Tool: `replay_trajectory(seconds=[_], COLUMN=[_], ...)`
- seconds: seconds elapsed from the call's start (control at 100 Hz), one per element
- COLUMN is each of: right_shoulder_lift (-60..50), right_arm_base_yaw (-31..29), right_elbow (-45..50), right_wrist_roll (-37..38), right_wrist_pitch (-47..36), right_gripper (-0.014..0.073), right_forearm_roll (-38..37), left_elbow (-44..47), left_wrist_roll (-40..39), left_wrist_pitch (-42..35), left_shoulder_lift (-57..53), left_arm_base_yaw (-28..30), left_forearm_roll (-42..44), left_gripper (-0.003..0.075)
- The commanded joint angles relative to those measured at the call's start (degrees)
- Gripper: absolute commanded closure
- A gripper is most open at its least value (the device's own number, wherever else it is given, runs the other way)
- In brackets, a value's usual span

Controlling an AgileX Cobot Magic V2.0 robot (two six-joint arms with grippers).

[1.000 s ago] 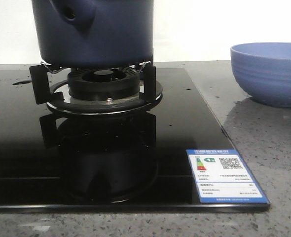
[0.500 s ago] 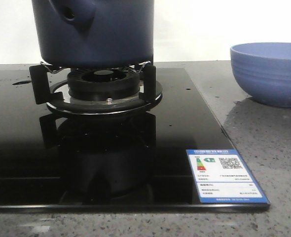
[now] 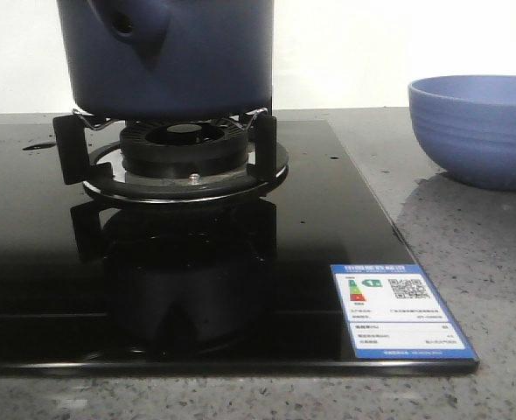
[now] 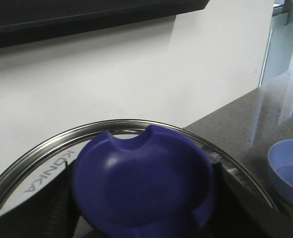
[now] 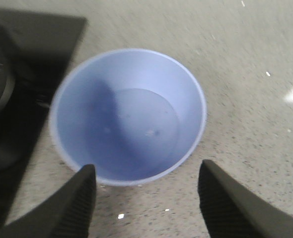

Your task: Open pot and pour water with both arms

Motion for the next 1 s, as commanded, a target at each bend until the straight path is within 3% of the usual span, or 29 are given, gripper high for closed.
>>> replay_trajectory(seconds=[0.0, 0.36, 0.48, 0.71, 0.8, 0.99], right_shoulder_lift=[4.8, 21.5, 25.0, 29.7, 30.7, 30.7], right_arm_base_yaw=[-1.5, -9.1, -9.6, -9.6, -9.6, -9.6], right_elbow=[-5.3, -14.3, -14.3, -14.3, -14.4, -14.4], right_wrist_roll=[0.8, 0.8, 0.0, -0.1, -0.1, -0.1], right_wrist_pitch=[-0.4, 4.1, 3.9, 2.7, 2.4, 2.4], right_gripper=[0.0188, 0.0188, 0.0188, 0.0202, 0.0279, 0.0594], right_forearm_roll=[-2.5, -1.6, 0.7, 2.0, 2.1, 2.2], left_elbow=[-2.2, -2.2, -2.2, -2.2, -2.2, -2.2], left_wrist_roll=[-0.7, -0.7, -0.7, -0.7, -0.7, -0.7], left_wrist_pitch=[-0.7, -0.7, -0.7, -0.7, -0.7, -0.7], left_shoulder_lift=[-2.1, -2.1, -2.1, -2.1, -2.1, -2.1], left_arm_base_yaw=[1.1, 1.1, 1.1, 1.1, 1.1, 1.1], left_forearm_roll=[-4.0, -2.6, -2.2, -2.2, -2.3, -2.3], left_gripper=[0.0405, 0.0400, 0.0358, 0.0358, 0.0358, 0.0358])
